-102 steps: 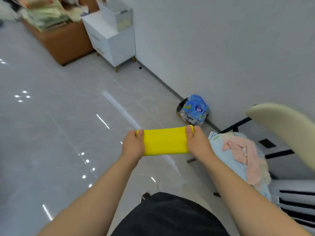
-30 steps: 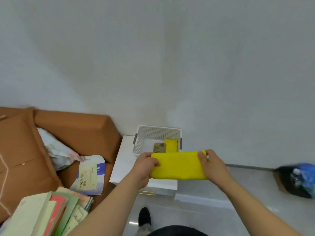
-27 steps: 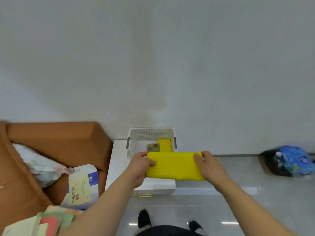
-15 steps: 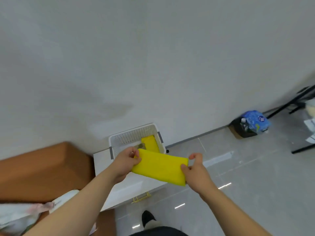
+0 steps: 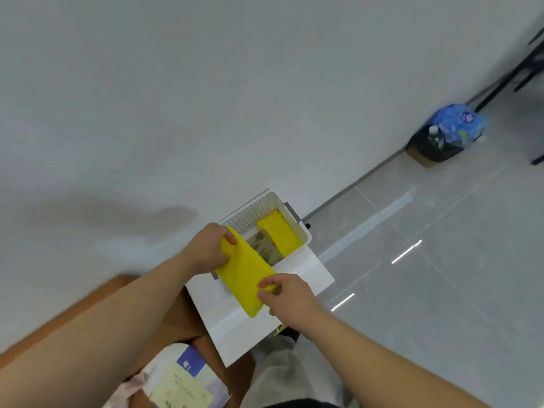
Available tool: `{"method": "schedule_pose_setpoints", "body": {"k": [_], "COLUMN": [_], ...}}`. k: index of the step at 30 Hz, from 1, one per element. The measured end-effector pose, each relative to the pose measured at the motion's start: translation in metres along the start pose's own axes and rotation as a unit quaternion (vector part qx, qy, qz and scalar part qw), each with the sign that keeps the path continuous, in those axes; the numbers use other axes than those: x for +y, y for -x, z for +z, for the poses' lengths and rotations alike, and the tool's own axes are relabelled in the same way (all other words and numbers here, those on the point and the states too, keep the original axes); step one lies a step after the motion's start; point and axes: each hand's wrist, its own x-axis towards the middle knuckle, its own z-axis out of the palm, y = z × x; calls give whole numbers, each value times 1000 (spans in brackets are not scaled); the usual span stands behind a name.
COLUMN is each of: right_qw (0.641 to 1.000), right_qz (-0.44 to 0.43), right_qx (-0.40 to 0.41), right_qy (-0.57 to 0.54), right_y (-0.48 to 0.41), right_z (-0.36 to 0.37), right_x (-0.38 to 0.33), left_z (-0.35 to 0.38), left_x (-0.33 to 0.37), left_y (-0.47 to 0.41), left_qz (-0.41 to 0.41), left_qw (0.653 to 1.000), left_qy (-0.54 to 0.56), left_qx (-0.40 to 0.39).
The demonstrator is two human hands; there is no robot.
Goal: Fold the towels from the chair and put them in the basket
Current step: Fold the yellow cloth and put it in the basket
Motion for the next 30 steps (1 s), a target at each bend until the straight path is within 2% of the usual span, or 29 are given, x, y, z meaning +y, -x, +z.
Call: {"method": "schedule_pose_setpoints", "body": {"k": [3,5,8,10,12,15,20,22,25,28,30], "right_qw": [996,990,978,972,969,971,965,961,959,950,946], "right_qz": [59,111,192,221,238,233,239,227,257,258,273], "right_qx": [58,83,79,74,69,53,-39,-77,-80,-97,-96], "right_qy": [-22,-25,-13,-20,-21,28,97,139,84,144,143], "right_y": [-53,-91,-143,-175,-198,-223,-272,-280,-289,-303,-309], "right_z": [38,62,91,105,112,114,123,126,123,133,141], "right_x": [-11,-11,-9,-8,-8,-1,26,34,39,53,55], "left_z": [17,34,63,83,98,118,144,149,154,157,159], "left_x": [-33,-48,-57,-60,-65,-81,-99,-104,-111,-110,-109], "left_y": [-57,-86,-120,-138,-154,-178,-198,-203,-211,-216,-219], "left_qz": [48,82,172,224,249,243,168,154,142,131,132], "left_qw": [995,979,914,875,853,864,890,899,906,910,904], "left_qy": [-83,-181,-362,-424,-453,-436,-412,-402,-394,-386,-399], "left_qx": [-35,-47,-61,-70,-70,-67,-96,-82,-65,-72,-72]}}
